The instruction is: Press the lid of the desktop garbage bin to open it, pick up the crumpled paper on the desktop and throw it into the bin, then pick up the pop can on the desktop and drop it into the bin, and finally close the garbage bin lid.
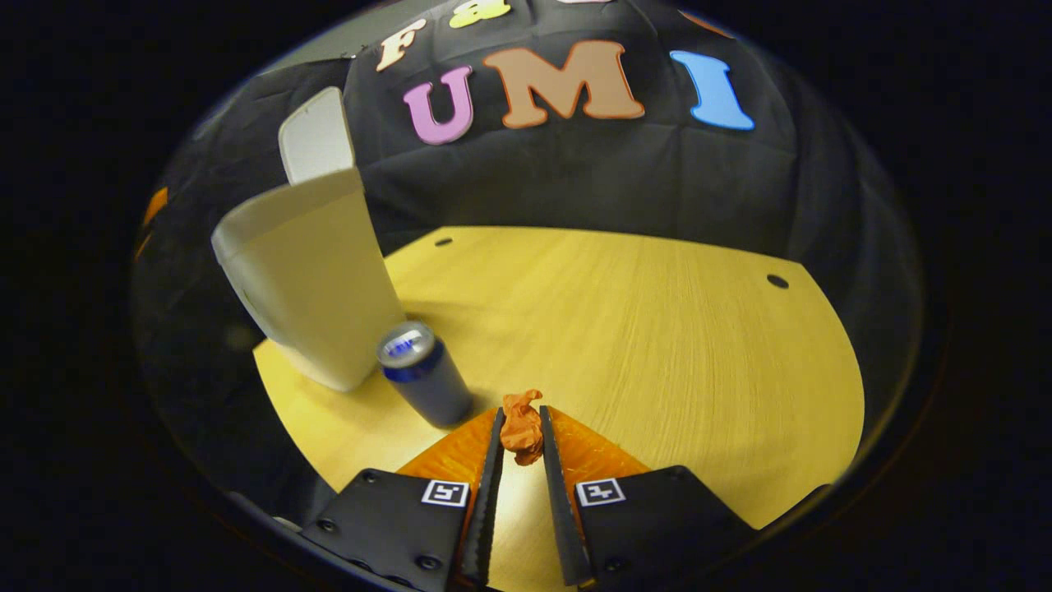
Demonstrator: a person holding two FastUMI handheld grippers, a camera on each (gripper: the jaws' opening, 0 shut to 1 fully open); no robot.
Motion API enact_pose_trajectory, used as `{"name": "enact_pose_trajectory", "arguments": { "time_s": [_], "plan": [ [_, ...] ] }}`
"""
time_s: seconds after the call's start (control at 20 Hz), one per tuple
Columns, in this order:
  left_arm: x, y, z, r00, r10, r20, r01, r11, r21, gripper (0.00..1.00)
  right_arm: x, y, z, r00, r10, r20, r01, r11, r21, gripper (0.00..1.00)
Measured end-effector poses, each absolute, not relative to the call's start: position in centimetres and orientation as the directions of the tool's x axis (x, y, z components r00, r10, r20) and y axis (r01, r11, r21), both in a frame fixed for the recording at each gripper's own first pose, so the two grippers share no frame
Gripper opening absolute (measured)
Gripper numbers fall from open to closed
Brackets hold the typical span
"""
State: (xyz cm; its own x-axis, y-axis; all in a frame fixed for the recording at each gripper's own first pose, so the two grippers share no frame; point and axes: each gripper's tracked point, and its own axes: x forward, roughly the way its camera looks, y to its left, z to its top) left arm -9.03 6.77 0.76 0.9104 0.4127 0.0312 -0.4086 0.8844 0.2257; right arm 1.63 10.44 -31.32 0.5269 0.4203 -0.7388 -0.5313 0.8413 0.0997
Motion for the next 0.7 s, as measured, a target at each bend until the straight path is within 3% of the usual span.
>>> {"name": "enact_pose_trajectory", "arguments": {
  "time_s": [0.2, 0.35, 0.4, 0.5, 0.55, 0.7],
  "plan": [
    [-9.1, 7.8, 0.1, 0.907, 0.421, 0.015, -0.415, 0.886, 0.208, 0.92, 3.4, 17.2, -22.3, 0.561, 0.553, -0.616, -0.674, 0.737, 0.048, 0.33],
    [-9.5, 9.1, 0.3, 0.898, 0.44, 0.022, -0.435, 0.878, 0.199, 0.89, 3.2, 22.8, -17.7, 0.536, 0.661, -0.525, -0.769, 0.639, 0.019, 0.36],
    [-9.8, 9.5, 0.4, 0.893, 0.45, 0.03, -0.447, 0.873, 0.197, 0.89, 3.1, 24.8, -16.7, 0.521, 0.691, -0.5, -0.791, 0.612, 0.021, 0.41],
    [-10.6, 10.4, 0.9, 0.879, 0.475, 0.046, -0.474, 0.858, 0.197, 0.89, 3.2, 28.1, -15.7, 0.492, 0.726, -0.48, -0.825, 0.565, 0.01, 0.36],
    [-11.3, 10.8, 1.1, 0.87, 0.491, 0.055, -0.491, 0.848, 0.201, 0.92, 3.2, 29.6, -15.5, 0.477, 0.741, -0.473, -0.84, 0.543, 0.004, 0.41],
    [-13.9, 12.4, 1.4, 0.833, 0.549, 0.068, -0.549, 0.805, 0.223, 0.89, 2.7, 33.9, -14.7, 0.42, 0.78, -0.463, -0.884, 0.468, -0.014, 0.41]
  ]
}}
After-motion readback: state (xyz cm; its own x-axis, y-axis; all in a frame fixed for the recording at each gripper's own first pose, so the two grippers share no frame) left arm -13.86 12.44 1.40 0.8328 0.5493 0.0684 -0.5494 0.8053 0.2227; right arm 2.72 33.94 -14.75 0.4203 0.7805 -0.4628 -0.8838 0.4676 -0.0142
